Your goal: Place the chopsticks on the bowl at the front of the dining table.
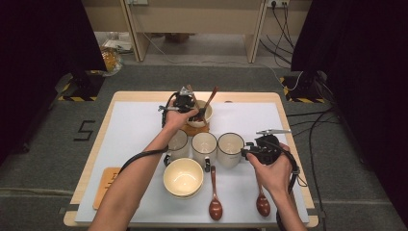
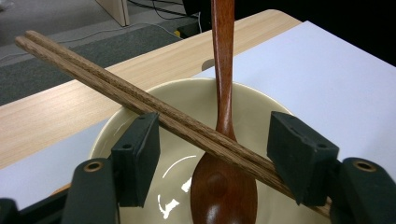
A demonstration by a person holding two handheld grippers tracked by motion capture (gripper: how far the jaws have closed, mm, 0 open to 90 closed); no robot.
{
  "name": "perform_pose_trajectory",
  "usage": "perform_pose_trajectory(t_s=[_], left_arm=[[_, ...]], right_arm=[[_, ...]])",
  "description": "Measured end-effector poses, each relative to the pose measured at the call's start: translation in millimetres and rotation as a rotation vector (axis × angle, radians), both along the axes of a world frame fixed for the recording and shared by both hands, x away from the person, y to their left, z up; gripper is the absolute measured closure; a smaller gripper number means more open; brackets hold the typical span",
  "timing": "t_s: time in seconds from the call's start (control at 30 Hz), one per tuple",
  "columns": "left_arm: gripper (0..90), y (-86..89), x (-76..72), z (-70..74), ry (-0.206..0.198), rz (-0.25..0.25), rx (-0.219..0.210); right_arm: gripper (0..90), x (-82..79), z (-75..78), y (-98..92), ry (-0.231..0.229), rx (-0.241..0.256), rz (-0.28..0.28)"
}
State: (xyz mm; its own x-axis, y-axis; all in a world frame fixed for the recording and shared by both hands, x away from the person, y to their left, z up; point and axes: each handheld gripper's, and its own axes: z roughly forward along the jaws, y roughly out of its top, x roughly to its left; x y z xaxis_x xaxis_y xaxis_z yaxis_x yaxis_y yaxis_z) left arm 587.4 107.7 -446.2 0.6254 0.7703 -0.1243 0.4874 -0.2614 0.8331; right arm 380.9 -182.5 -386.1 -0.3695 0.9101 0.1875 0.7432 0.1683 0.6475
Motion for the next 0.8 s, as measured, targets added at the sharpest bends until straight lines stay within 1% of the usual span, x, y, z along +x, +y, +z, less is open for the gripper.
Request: perform_pose_trajectory(t_s=[0.37, 0.5, 0.63, 0.8], left_arm=[[42.7, 3.5, 0.2, 0.9, -0.004, -0.018, 0.017], [45.2, 3.3, 0.1, 0.4, -0.004, -0.03, 0.036], [45.9, 2.9, 0.1, -0.3, -0.002, -0.036, 0.041], [47.6, 3.0, 0.2, -0.1, -0.009, -0.043, 0.049]], right_arm=[[57.0, 0.3, -0.3, 0.0, -0.003, -0.002, 0.0], [57.0, 0.3, 0.0, 0.1, -0.003, 0.001, -0.001], [56.9, 0.4, -0.4, -0.6, -0.002, -0.002, -0.001], [56.9, 0.5, -0.3, -1.0, -0.002, -0.001, -0.004]])
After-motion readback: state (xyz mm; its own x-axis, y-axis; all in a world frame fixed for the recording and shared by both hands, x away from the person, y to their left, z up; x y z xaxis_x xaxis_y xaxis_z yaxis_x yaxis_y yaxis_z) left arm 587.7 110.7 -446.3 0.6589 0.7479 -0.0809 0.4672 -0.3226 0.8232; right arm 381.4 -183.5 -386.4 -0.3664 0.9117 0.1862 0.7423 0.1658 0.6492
